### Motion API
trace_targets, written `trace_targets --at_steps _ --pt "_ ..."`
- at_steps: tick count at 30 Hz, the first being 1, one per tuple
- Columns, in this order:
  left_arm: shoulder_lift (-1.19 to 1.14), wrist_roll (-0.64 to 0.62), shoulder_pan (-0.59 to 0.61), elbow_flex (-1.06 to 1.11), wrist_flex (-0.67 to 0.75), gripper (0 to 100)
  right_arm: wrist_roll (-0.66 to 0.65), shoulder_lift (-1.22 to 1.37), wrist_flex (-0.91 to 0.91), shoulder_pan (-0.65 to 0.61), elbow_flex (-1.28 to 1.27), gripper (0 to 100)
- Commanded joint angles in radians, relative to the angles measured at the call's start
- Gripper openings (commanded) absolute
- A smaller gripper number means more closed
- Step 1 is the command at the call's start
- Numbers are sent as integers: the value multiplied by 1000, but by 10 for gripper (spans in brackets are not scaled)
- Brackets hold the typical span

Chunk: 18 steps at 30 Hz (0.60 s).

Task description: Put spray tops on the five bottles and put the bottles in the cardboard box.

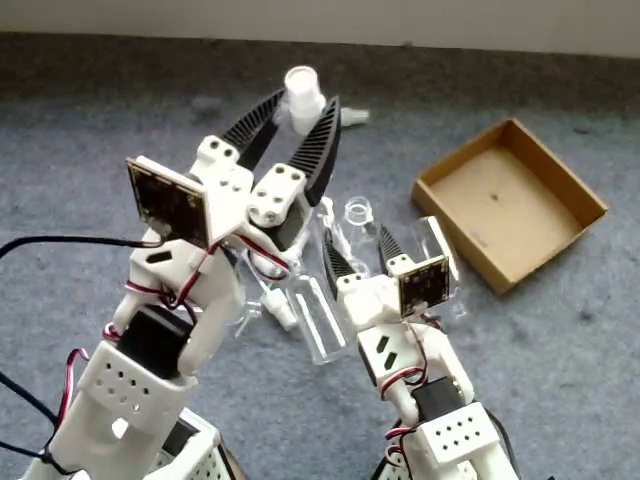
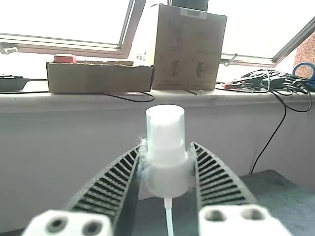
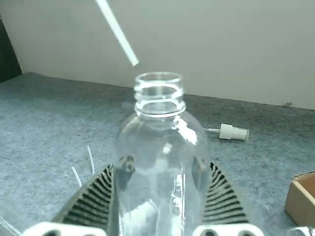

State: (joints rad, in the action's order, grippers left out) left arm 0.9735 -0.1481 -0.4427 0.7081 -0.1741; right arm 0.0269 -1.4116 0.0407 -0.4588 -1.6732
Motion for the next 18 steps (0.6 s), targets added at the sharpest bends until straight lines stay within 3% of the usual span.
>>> trace_targets --at_steps 1,9,13,18 --pt "-18 -11 -54 -44 104 5 -25 -8 2 -10 -136 70" --pt "87 -21 -59 51 186 5 -28 -13 -39 -5 -136 70" --pt "185 -150 -64 68 132 5 -28 -13 -39 -5 -136 70" --pt "188 -161 -65 73 89 5 -28 -13 -41 -4 -137 70"
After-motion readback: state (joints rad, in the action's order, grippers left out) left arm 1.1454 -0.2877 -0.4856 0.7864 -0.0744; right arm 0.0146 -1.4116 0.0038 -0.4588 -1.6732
